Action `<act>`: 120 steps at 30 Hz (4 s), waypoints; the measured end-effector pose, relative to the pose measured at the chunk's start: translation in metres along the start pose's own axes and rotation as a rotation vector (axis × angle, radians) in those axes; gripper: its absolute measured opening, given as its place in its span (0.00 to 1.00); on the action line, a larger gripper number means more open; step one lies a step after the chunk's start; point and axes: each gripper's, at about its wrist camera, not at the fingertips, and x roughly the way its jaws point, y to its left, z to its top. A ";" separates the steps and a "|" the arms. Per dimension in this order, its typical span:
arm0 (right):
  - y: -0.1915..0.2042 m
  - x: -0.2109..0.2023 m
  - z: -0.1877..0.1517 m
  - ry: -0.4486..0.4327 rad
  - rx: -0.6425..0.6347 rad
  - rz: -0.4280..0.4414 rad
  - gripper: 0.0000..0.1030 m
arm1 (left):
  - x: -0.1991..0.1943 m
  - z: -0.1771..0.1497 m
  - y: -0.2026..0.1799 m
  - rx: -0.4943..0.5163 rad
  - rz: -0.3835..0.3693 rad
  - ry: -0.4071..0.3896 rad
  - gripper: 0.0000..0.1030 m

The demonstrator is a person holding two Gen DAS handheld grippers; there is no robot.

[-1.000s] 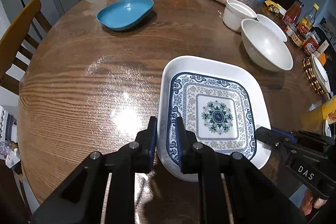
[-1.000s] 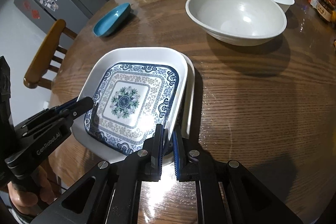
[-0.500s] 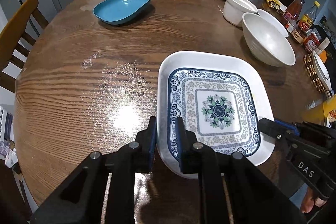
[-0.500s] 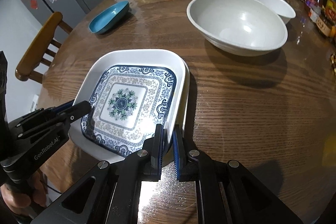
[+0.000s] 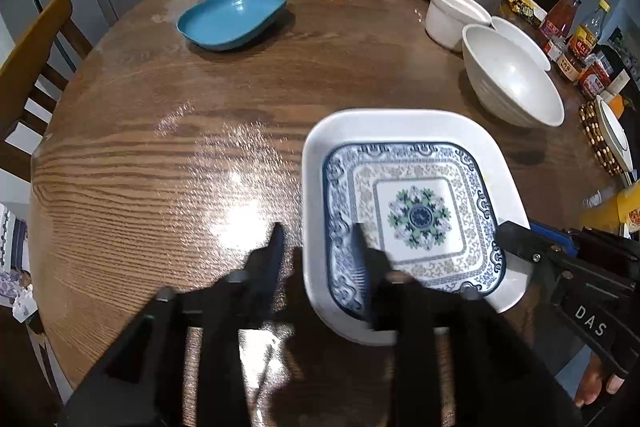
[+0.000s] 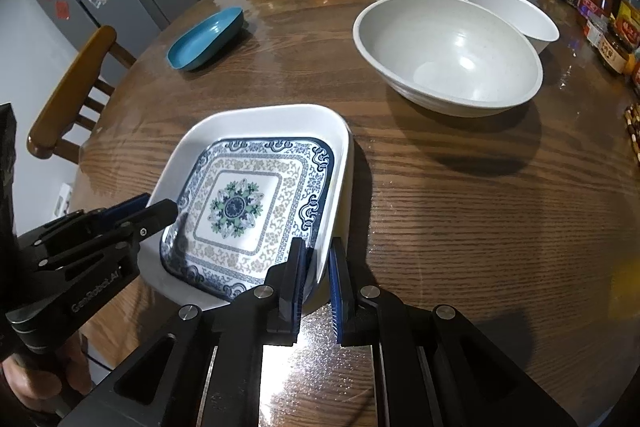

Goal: Organize plates and bowls
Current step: 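Set the plate onto the larger plate and open the right gripper, then withdraw the right gripper and move it toward the teal dish, then grasp the teal dish rim with the right gripper and lift it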

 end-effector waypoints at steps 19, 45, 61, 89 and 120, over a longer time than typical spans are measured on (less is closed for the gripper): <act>0.004 -0.035 0.015 -0.110 0.004 -0.020 0.46 | -0.021 0.022 0.011 -0.031 0.031 -0.059 0.81; -0.011 -0.100 0.030 -0.306 0.051 -0.099 0.67 | -0.069 0.056 -0.018 0.057 0.029 -0.166 0.99; -0.009 -0.123 0.048 -0.377 0.062 -0.116 0.67 | -0.095 0.089 -0.023 0.115 0.038 -0.258 0.99; 0.051 -0.083 0.136 -0.390 0.011 -0.072 0.67 | -0.055 0.179 0.053 0.085 0.117 -0.294 0.99; 0.071 0.092 0.179 -0.063 0.089 0.051 0.67 | 0.124 0.227 0.158 0.015 0.020 -0.012 0.41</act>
